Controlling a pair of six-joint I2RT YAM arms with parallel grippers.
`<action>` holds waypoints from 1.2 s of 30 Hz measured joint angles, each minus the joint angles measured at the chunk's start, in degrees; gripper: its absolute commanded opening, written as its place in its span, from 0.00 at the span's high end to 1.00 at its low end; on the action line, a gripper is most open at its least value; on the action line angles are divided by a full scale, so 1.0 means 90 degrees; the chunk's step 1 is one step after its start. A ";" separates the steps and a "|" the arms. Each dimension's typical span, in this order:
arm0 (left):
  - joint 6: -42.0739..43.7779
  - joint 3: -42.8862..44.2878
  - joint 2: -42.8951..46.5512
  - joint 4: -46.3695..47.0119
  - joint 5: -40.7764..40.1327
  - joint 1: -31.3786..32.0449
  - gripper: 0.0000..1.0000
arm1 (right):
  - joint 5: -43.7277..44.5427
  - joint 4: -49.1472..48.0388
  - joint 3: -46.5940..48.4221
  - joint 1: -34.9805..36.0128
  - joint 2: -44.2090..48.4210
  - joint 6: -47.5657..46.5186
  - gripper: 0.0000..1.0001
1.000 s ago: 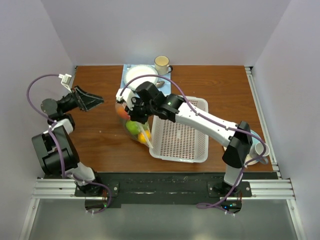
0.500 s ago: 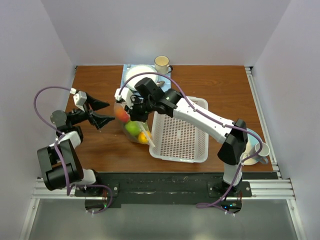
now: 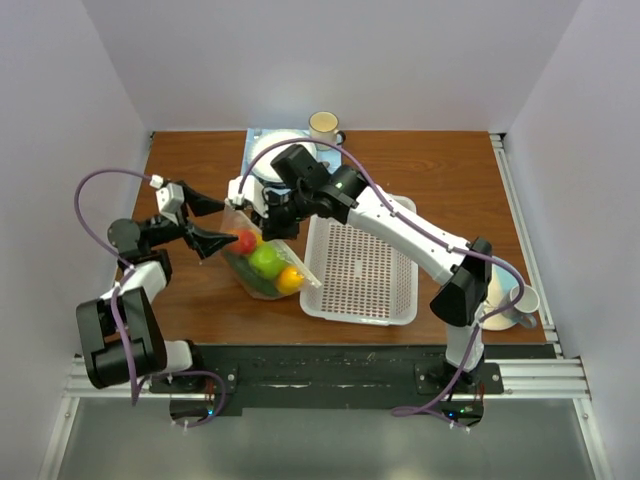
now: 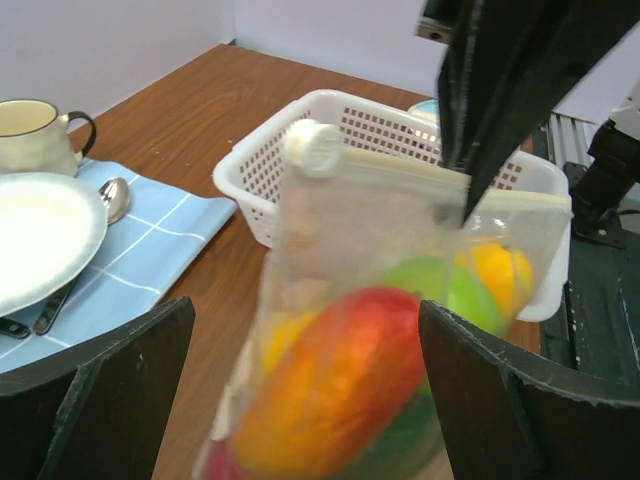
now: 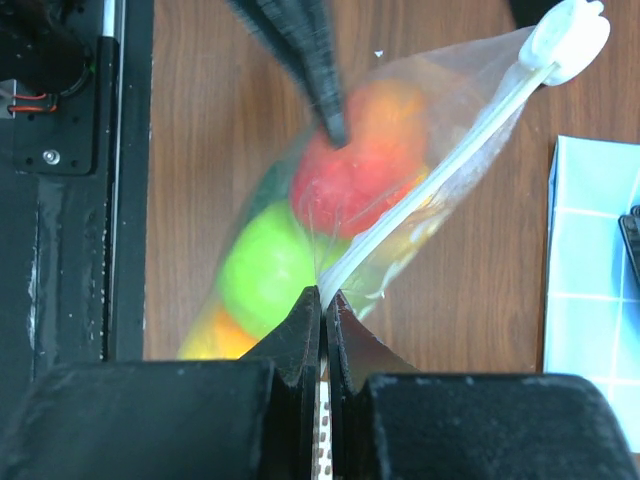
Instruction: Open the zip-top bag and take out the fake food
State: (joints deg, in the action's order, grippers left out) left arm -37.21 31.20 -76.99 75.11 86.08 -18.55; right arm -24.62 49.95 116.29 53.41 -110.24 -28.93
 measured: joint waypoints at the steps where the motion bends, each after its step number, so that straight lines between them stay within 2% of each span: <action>1: -0.0010 -0.0044 0.0104 -0.0012 0.0010 0.0044 0.06 | -0.0051 -0.0007 0.0015 -0.0036 -0.0017 -0.0034 1.00; 4: 0.0061 -0.0046 0.0464 -0.0019 0.0007 0.0138 0.10 | -0.0109 -0.0010 0.0015 -0.0148 -0.0068 -0.0131 1.00; 9: 0.0423 0.0056 0.0678 0.0046 0.0005 0.0282 0.08 | -0.0415 -0.0019 0.0019 -0.0355 -0.0204 -0.0367 1.00; 16: 0.1955 0.0255 0.0287 -0.0148 0.0012 0.0357 0.05 | -0.0780 -0.0019 0.0019 -0.0393 -0.0245 -0.0532 1.00; 21: 0.1829 0.0731 -0.0522 -0.0068 0.0007 0.0369 0.05 | -0.0991 -0.0022 0.0019 -0.0338 -0.0245 -0.0578 1.00; 24: 0.1540 0.0809 -0.0712 -0.0080 0.0005 0.0410 0.10 | -0.1066 -0.0019 0.0017 -0.0318 -0.0245 -0.0578 1.00; 27: 0.1360 0.0877 -0.0692 -0.0066 0.0010 0.0556 0.30 | -0.1098 -0.0019 0.0017 -0.0308 -0.0245 -0.0578 1.00; 28: 0.1314 0.0894 -0.0690 -0.0053 0.0010 0.0624 0.39 | -0.1095 -0.0019 0.0017 -0.0308 -0.0245 -0.0578 1.00; 31: 0.1032 0.0913 -0.0629 -0.0051 0.0012 0.0782 0.50 | -0.1078 -0.0024 0.0017 -0.0304 -0.0245 -0.0600 1.00; 36: 0.0687 0.0913 -0.0437 -0.0046 0.0010 0.0916 0.54 | -0.1052 -0.0022 0.0019 -0.0304 -0.0245 -0.0651 1.00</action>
State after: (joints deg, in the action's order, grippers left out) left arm -31.03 39.42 -80.93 74.70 86.17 -10.31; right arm -34.09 49.76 116.46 50.68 -112.44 -34.79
